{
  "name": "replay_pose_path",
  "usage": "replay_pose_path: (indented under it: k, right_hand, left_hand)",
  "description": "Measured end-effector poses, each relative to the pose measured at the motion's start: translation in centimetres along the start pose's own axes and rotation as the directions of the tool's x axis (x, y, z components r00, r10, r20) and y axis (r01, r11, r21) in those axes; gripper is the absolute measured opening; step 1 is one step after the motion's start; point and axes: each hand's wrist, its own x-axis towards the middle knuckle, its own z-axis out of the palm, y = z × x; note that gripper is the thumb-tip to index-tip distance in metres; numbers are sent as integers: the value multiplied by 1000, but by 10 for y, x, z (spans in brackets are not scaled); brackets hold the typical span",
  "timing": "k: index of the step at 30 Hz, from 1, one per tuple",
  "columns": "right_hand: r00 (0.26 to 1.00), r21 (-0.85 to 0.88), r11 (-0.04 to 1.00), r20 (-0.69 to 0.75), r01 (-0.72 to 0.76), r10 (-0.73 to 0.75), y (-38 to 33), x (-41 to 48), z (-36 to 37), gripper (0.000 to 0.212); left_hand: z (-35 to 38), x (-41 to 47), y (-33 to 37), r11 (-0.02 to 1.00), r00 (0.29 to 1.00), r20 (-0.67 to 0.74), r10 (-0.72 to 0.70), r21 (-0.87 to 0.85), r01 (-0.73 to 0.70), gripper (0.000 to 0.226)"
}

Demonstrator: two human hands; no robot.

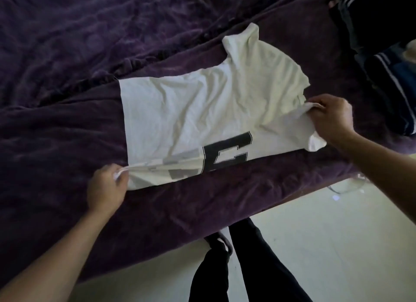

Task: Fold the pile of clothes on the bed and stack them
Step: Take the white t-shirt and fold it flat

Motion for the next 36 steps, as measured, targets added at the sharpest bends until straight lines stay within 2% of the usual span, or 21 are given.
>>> replay_pose_path:
  k: [6, 10, 13, 16, 18, 20, 21, 23, 25, 26, 28, 30, 32, 34, 36]
  right_hand:
    - [999, -63, 998, -53, -6, 3, -58, 124, 21, 28]
    - [997, -121, 992, -76, -24, 15, -80, 203, 44, 32]
    - [999, -158, 987, -30, -15, 10, -87, 257, 70, 35]
    - [1000, -120, 993, 18, 12, -10, -91, 294, 98, 38]
    - [996, -141, 989, 82, 53, -41, -90, 310, 115, 37]
    - [984, -152, 983, 163, 99, -74, -82, 320, 127, 43]
    - [977, -139, 984, 200, 109, -80, -78, 323, 132, 52]
    - [962, -130, 988, 271, 80, -42, -74, 329, 142, 80]
    - [944, -133, 990, 329, 40, 6, -76, 337, 152, 94]
    - [932, -115, 993, 362, 16, 27, -80, 340, 155, 88]
    - [898, -31, 999, 439, -25, 36, -89, 341, 157, 51]
    - [900, 54, 998, 432, 33, -53, -91, 331, 148, 24]
    - [897, 154, 960, 349, 232, -272, -84, 308, 127, 17]
    - [803, 197, 856, 297, 477, -516, -61, 276, 103, 14]
    - [706, 110, 771, 339, 627, -622, -24, 242, 85, 20]
  left_hand:
    - [-13, 106, 19, 950, 948, -157, -276, -194, 244, 17]
    - [-6, 175, 34, 926, 919, -187, -346, -223, 303, 19]
    - [10, 221, 44, 911, 900, -183, -395, -208, 357, 22]
    - [31, 249, 58, 895, 866, -229, -445, -139, 423, 20]
    - [48, 250, 77, 915, 881, -256, -398, -48, 400, 23]
    - [67, 243, 103, 972, 953, -209, -219, 37, 232, 29]
    - [78, 238, 118, 990, 982, -156, -109, 69, 121, 30]
    - [98, 231, 143, 992, 997, -41, 72, 110, -67, 34]
    - [116, 231, 166, 982, 987, 62, 149, 110, -155, 37]
    - [123, 232, 176, 982, 984, 106, 144, 104, -155, 39]
    - [131, 237, 191, 989, 983, 166, 83, 104, -101, 41]
    - [131, 244, 197, 994, 983, 181, 22, 99, -41, 40]
    - [124, 248, 200, 996, 983, 185, 1, 89, -18, 38]
    - [116, 248, 205, 997, 987, 157, 27, 73, -39, 35]
    - [111, 245, 219, 995, 992, 86, 88, 42, -92, 33]
